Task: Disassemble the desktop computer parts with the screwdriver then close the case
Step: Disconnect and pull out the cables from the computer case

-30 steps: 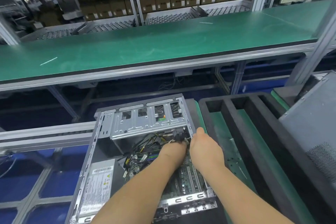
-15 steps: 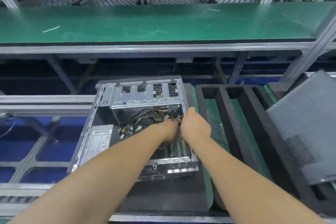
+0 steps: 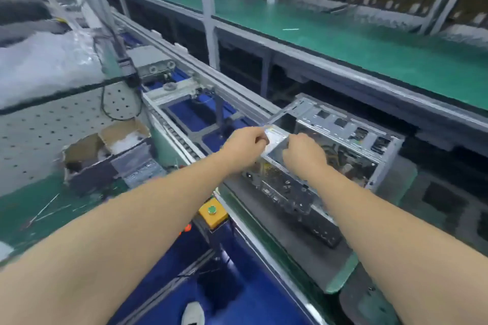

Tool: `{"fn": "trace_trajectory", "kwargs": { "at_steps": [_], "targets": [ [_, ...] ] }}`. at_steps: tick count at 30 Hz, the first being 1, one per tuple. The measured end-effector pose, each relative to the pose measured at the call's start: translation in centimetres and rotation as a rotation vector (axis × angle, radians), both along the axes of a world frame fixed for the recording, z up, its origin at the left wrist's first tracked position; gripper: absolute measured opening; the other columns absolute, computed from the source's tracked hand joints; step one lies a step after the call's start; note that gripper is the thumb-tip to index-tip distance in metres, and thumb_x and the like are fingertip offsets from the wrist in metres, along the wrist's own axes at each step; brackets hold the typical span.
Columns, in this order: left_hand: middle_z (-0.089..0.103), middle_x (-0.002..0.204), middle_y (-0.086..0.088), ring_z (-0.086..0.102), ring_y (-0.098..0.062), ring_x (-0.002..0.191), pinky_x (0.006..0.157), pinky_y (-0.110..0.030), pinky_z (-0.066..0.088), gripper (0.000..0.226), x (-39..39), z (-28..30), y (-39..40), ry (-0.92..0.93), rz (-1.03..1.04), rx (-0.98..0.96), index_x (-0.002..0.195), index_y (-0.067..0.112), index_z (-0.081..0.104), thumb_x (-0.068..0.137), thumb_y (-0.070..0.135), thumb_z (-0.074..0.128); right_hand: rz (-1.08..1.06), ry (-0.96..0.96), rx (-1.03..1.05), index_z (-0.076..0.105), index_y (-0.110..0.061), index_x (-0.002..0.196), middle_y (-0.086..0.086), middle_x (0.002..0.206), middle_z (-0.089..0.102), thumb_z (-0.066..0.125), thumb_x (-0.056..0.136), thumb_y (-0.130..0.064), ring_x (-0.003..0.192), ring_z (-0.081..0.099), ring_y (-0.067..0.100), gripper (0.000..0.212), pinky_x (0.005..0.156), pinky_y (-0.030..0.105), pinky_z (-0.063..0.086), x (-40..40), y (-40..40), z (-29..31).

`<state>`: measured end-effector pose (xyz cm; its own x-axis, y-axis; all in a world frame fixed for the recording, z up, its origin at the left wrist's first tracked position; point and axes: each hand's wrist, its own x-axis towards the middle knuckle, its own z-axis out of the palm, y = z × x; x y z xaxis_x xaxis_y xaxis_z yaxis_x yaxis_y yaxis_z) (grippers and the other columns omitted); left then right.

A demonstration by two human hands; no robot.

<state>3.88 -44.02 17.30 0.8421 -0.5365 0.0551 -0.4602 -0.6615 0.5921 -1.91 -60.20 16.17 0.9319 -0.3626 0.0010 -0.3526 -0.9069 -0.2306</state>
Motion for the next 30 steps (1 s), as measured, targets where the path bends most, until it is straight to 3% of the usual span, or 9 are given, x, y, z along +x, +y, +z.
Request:
{"fn": "trace_trajectory", "kwargs": {
  "at_steps": [5,9,12,15,18,20,24,28,30],
  "targets": [
    [0.072,0.091,-0.003,0.066,-0.024,0.082,0.06,-0.021,0.044,0.017,-3.6,-2.8,14.6,0.161,0.366,-0.046,0.097,0.016,0.073,0.097,0.016,0.056,0.369,0.066,0.092,0.064,-0.013,0.105,0.013,0.119,0.064,0.052,0.094,-0.019,0.111,0.063,0.036,0.018,0.085,0.04,0.05,1.3,12.6,-1.9],
    [0.073,0.108,-0.008,0.065,-0.027,0.1,0.078,-0.031,0.048,0.015,-6.5,-5.9,24.5,0.236,0.564,0.019,0.096,0.01,0.071,0.097,0.018,0.058,0.544,0.146,0.122,0.063,-0.018,0.092,0.013,0.112,0.068,0.052,0.091,-0.019,0.103,0.066,0.036,0.011,0.078,0.038,0.049,1.2,20.5,-4.6],
    [0.073,0.106,-0.009,0.066,-0.028,0.101,0.075,-0.031,0.046,0.012,-8.2,-7.8,30.4,0.275,0.682,0.038,0.092,0.014,0.069,0.096,0.019,0.059,0.608,0.219,0.122,0.069,-0.011,0.096,0.016,0.109,0.071,0.055,0.09,-0.019,0.105,0.068,0.036,0.017,0.081,0.039,0.052,1.5,25.1,-6.5],
    [0.073,0.106,-0.003,0.064,-0.022,0.092,0.077,-0.029,0.048,0.019,-8.8,-9.5,35.0,0.311,0.733,0.028,0.103,0.013,0.075,0.096,0.016,0.058,0.662,0.275,0.111,0.066,-0.012,0.095,0.017,0.111,0.071,0.055,0.093,-0.018,0.105,0.068,0.036,0.013,0.082,0.038,0.052,2.3,29.0,-7.8],
    [0.069,0.093,0.004,0.054,-0.009,0.066,0.059,-0.026,0.042,0.016,-8.5,-11.0,38.6,0.349,0.778,0.01,0.094,0.02,0.073,0.097,0.018,0.057,0.682,0.318,0.094,0.064,-0.012,0.096,0.016,0.11,0.07,0.051,0.095,-0.014,0.101,0.067,0.035,0.013,0.077,0.035,0.05,3.4,32.5,-9.1],
    [0.067,0.088,0.007,0.05,-0.004,0.061,0.055,-0.023,0.04,0.015,-8.0,-12.1,40.6,0.382,0.797,-0.002,0.092,0.024,0.07,0.097,0.021,0.057,0.678,0.339,0.09,0.064,-0.011,0.099,0.014,0.108,0.069,0.052,0.096,-0.015,0.1,0.067,0.035,0.014,0.08,0.036,0.053,3.9,34.5,-9.8],
    [0.072,0.099,0.005,0.063,-0.015,0.08,0.069,-0.026,0.049,0.013,-6.5,-14.3,44.3,0.454,0.785,-0.014,0.094,0.025,0.07,0.099,0.023,0.058,0.665,0.383,0.092,0.064,-0.011,0.104,0.01,0.099,0.065,0.051,0.098,-0.017,0.088,0.061,0.032,0.015,0.074,0.034,0.048,4.9,37.9,-11.6],
    [0.072,0.103,-0.001,0.065,-0.022,0.095,0.084,-0.031,0.051,0.016,-4.6,-17.0,47.6,0.526,0.796,-0.044,0.101,0.016,0.074,0.097,0.021,0.059,0.628,0.421,0.085,0.066,-0.014,0.108,0.011,0.106,0.069,0.05,0.097,-0.017,0.09,0.062,0.032,0.019,0.073,0.033,0.046,5.8,40.7,-13.3],
    [0.072,0.101,-0.004,0.065,-0.024,0.092,0.08,-0.03,0.05,0.017,-3.9,-18.3,48.8,0.565,0.803,-0.079,0.101,0.015,0.074,0.096,0.02,0.059,0.611,0.43,0.088,0.067,-0.014,0.108,0.01,0.107,0.07,0.049,0.097,-0.017,0.09,0.061,0.031,0.022,0.073,0.032,0.047,6.2,42.0,-14.4]
  ]
}}
